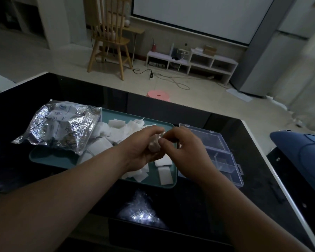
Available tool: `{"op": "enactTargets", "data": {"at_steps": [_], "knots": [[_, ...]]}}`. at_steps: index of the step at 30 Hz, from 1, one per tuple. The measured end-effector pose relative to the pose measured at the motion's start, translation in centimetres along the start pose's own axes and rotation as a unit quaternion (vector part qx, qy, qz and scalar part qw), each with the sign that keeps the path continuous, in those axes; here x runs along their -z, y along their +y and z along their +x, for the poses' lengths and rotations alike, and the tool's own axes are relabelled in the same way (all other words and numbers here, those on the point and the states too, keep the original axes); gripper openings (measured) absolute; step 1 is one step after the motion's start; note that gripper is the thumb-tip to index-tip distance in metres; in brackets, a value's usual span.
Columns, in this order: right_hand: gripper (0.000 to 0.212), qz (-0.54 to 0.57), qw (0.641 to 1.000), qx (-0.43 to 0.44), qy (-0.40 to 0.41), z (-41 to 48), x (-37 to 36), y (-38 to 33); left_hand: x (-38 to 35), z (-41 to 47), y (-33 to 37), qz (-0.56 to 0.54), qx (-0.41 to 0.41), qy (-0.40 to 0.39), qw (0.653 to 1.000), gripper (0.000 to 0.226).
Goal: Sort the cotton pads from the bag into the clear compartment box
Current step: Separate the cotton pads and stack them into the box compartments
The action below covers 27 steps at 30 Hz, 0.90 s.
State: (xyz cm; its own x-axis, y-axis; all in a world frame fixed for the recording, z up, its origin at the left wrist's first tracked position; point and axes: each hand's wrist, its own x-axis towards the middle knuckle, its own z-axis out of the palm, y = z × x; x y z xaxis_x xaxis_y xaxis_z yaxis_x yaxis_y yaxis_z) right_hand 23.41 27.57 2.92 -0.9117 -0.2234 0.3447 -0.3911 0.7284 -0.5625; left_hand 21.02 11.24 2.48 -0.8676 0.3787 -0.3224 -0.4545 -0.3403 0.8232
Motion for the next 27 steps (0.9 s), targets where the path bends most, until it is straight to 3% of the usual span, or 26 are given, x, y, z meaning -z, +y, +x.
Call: {"op": "enactTargets", "data": {"at_steps": [2,8,13,17,22,27], "knots": [[0.020,0.018,1.000,-0.008,-0.013,-0.1,0.4,0.3,0.3,-0.1,0.3,-0.033,0.028,-0.017,0.999,0.028],[0.050,0.119,0.984,-0.033,-0.126,-0.8,0.9,0.3,0.3,-0.5,0.1,-0.051,0.054,-0.120,0.990,0.037],[0.038,0.085,0.991,-0.031,-0.099,-0.5,0.7,0.2,0.3,-0.3,-0.3,-0.017,0.035,-0.096,0.995,0.044],[0.046,0.097,0.985,-0.048,-0.136,-0.5,0.9,0.1,0.5,-0.1,-0.4,0.007,0.029,-0.107,0.994,0.037],[0.036,0.180,0.969,-0.068,-0.154,-0.4,1.5,0.0,0.3,0.3,-0.7,-0.025,0.048,-0.155,0.986,0.065],[0.040,0.141,0.980,-0.055,-0.131,-0.8,2.6,0.5,-0.9,1.2,-1.4,-0.026,0.049,-0.119,0.991,0.059]]}}
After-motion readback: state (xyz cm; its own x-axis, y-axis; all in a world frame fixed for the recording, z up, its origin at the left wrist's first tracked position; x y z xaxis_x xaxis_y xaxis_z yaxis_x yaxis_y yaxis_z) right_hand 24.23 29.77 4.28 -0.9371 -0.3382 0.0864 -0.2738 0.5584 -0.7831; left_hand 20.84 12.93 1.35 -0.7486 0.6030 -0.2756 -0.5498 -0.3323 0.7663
